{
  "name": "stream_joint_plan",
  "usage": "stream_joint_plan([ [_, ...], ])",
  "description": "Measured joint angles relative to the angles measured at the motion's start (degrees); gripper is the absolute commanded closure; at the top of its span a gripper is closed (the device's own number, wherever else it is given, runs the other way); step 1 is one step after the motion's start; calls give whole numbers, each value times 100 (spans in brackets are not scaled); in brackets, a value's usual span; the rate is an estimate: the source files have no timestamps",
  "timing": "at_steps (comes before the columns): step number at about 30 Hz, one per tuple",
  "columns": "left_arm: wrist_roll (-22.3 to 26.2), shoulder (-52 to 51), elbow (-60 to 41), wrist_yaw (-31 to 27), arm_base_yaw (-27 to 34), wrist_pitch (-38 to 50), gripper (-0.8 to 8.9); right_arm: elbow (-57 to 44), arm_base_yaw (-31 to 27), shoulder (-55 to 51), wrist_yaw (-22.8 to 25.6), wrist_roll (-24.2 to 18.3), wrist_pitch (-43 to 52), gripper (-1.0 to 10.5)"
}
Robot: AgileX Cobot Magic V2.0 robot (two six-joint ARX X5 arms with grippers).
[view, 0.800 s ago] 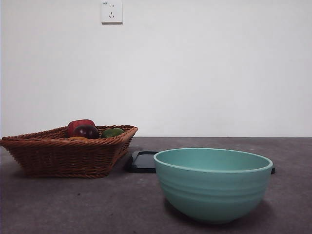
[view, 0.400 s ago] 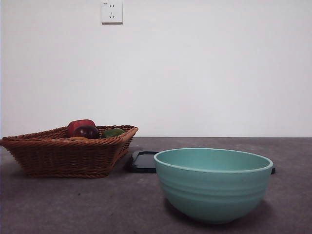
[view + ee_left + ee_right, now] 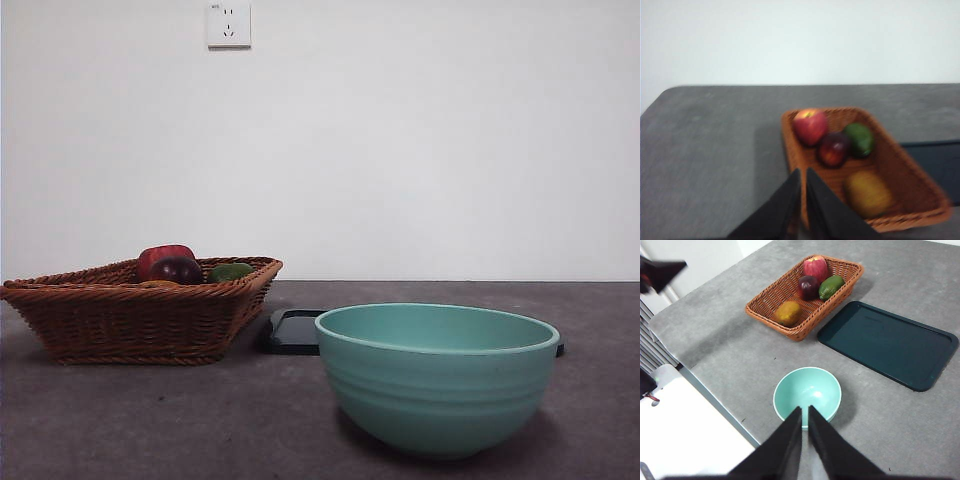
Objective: Pick up the wifruite, put it on the bowl, pick up the plate, put it on desk
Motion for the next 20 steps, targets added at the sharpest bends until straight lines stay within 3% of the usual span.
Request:
stream_joint_plan([
  [7,-31,-577,-1200,-345,11,396,798,0,0,0,0,0,0,932],
  [20,-46,-636,-1558,-367,149,518,798,0,0,0,0,0,0,932],
])
